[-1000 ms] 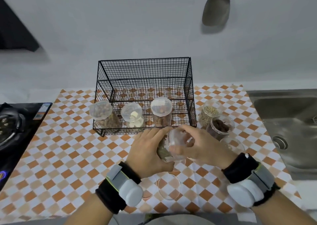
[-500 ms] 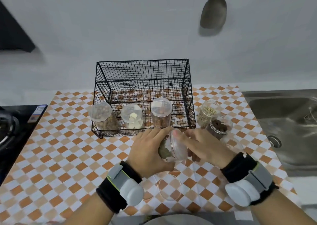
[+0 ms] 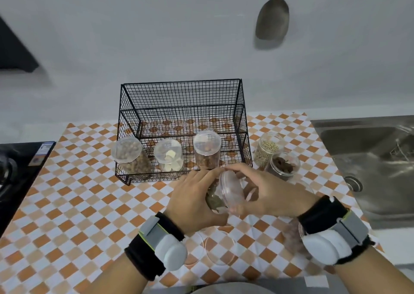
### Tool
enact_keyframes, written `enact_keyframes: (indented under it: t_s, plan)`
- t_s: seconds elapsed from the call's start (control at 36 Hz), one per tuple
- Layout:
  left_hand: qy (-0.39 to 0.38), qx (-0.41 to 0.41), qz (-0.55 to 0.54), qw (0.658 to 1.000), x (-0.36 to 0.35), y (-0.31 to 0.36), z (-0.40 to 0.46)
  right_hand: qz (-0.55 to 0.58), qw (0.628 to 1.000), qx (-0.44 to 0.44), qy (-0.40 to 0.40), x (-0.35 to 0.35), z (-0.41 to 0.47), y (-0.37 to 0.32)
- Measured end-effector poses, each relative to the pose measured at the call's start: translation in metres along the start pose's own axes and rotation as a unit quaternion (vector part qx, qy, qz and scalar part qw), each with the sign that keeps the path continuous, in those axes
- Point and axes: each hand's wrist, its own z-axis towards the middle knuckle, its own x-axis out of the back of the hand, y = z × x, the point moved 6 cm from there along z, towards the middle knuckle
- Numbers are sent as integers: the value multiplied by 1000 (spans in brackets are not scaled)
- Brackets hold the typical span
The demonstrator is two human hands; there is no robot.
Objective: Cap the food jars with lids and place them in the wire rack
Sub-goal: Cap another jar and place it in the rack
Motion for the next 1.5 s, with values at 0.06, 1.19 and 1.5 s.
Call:
enact_keyframes:
  t_s: [0.06,1.19,1.5]
  plan:
    - [-5,-1,-7,1000,-1,2,1,-29,999,14,34,2,1,1]
    - [65,15,-86,994,-14,15,28,-34,949,-2,315,20,5,-2]
    - [-7,106,73,992,-2,-28,66,-120,914,-30,386,70,13,-6]
